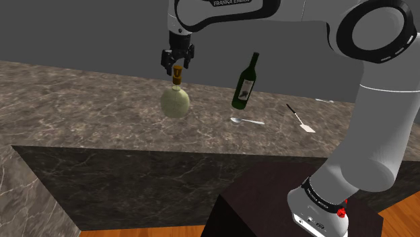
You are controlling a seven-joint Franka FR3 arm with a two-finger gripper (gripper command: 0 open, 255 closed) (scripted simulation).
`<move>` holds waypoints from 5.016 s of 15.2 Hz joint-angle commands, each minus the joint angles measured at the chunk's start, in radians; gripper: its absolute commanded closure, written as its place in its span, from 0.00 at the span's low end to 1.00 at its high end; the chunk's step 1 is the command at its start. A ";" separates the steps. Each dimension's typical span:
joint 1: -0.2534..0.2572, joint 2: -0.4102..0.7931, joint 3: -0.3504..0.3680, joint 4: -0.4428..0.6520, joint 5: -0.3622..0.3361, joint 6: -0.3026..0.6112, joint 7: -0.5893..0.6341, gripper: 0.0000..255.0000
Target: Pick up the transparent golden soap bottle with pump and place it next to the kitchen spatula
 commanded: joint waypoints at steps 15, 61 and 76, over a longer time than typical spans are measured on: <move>0.004 -0.004 0.002 0.061 0.005 -0.064 -0.011 1.00; -0.441 -0.460 -0.359 -0.395 0.202 0.025 -0.841 1.00; -0.615 -0.283 -0.539 -0.184 0.292 -0.009 -1.217 1.00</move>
